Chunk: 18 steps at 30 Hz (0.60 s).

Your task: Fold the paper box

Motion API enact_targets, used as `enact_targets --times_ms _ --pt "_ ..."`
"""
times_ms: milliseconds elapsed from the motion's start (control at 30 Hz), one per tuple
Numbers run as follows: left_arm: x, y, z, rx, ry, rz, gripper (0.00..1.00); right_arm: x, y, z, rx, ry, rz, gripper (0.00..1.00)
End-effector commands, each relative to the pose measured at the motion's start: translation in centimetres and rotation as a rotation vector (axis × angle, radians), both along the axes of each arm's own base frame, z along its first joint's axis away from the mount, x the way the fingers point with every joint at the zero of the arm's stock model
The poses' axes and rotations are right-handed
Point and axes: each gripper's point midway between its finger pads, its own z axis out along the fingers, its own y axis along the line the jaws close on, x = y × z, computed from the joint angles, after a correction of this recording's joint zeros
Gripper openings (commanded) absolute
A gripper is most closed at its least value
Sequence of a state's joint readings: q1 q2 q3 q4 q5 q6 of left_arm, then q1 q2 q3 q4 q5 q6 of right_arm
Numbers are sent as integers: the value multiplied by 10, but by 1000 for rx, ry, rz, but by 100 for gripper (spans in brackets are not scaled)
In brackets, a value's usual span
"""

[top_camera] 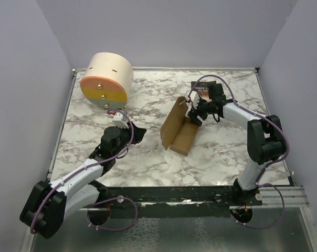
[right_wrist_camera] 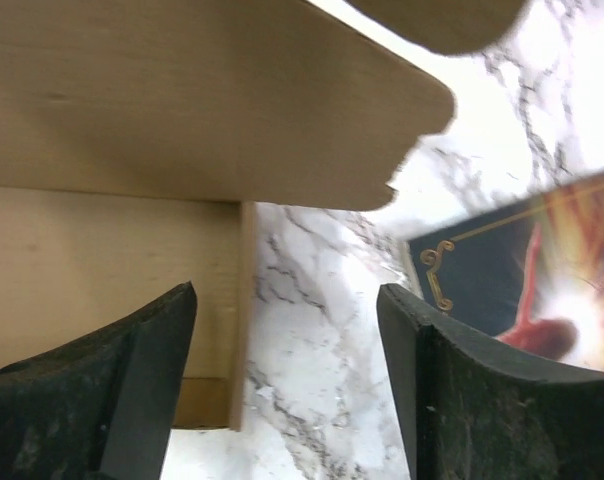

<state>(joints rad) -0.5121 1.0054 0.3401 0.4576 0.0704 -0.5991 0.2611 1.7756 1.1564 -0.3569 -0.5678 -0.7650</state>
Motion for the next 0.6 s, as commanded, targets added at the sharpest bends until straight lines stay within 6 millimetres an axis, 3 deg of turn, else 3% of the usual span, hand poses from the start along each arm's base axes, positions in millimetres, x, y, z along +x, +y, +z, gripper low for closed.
enact_targets --times_ms 0,433,567 --pt "-4 18 -6 20 -1 72 34 25 -11 -8 -90 -104 -70 70" --pt "-6 16 -7 13 5 59 33 16 -5 -34 -141 -123 -49 54" --pt "-7 17 -5 8 -1 62 33 16 -4 -36 -149 -126 -54 35"
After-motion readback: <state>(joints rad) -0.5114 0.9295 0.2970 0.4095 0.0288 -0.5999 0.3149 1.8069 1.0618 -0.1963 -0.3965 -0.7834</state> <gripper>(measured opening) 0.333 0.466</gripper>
